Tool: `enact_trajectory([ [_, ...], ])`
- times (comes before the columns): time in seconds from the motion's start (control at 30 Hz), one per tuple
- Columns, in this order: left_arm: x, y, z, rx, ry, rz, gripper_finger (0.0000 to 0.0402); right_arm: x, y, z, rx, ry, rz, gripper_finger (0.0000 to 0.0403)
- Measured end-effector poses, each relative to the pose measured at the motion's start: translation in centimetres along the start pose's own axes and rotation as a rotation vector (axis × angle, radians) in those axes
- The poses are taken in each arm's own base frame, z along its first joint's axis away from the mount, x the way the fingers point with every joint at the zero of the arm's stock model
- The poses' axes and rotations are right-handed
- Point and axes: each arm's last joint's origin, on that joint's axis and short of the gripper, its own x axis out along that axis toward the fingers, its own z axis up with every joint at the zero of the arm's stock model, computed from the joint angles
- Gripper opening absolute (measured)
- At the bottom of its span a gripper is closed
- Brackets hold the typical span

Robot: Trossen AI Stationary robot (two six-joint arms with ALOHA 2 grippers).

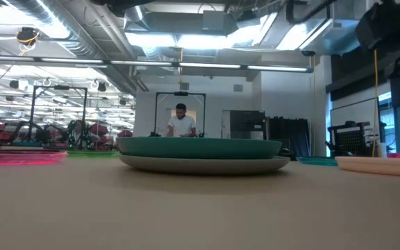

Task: Stack plastic plates
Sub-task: Stack the black plate on top of the pink plate

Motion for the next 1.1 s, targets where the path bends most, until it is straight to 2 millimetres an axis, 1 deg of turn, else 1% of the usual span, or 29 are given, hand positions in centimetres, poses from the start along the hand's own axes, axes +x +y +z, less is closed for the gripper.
enact_trajectory([
  [0.23,0.0,0.0,0.0,-0.024,0.002,0.0,0.0114,1.8,0.7,0.3,-0.045,0.097,0.018,0.0165],
  [0.43,0.0,0.0,0.0,-0.024,0.005,-0.001,0.0114,3.3,0.9,0.6,-0.101,0.123,-0.01,0.0165],
  [0.63,0.0,0.0,-0.1,-0.036,0.012,-0.002,0.0114,4.1,1.2,0.7,-0.106,0.158,0.014,0.0159],
  [0.77,0.0,0.0,-0.1,-0.037,0.013,-0.002,0.0114,4.5,1.3,0.8,-0.114,0.164,0.0,0.0129],
  [1.1,0.0,0.0,-0.1,-0.037,0.012,-0.002,0.0114,4.7,1.2,0.9,-0.134,0.143,-0.025,0.0025],
])
